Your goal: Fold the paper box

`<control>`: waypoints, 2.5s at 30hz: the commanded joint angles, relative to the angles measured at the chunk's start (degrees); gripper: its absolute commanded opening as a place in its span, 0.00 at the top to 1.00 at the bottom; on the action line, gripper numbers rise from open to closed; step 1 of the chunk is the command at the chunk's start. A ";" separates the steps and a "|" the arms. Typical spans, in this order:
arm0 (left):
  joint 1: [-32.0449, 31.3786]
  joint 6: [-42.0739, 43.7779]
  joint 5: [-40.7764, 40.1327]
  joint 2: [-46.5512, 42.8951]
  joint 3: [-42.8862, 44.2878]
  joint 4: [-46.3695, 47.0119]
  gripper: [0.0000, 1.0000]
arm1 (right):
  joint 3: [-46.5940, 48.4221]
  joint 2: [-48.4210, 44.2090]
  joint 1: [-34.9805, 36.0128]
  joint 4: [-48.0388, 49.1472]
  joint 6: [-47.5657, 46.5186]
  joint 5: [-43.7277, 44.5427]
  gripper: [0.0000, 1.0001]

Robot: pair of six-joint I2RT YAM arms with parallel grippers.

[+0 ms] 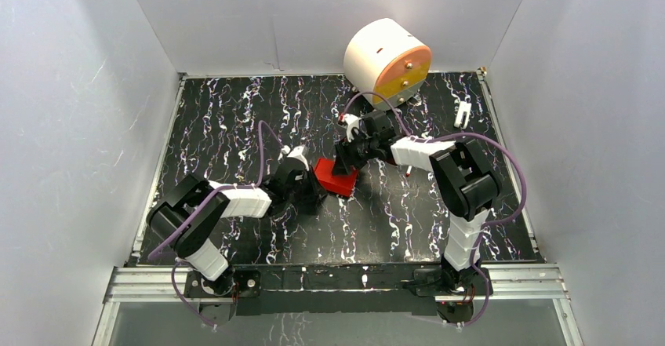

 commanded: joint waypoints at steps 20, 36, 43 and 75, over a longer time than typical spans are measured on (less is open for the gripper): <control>0.62 3.82 -1.43 0.39 0.26 -3.52 0.94 | -13.76 -12.92 7.28 5.49 8.83 -8.08 0.41; 3.15 1.03 -5.82 -16.26 -11.56 -11.70 0.78 | -12.83 -15.46 7.26 5.49 8.83 -8.08 0.41; 3.42 2.06 -7.93 -17.99 -12.45 -16.48 0.74 | -12.90 -13.79 7.29 5.49 8.83 -8.08 0.41; 8.96 5.27 -7.42 -4.49 1.29 -12.70 0.81 | -9.49 -8.22 6.51 5.49 8.83 -8.08 0.41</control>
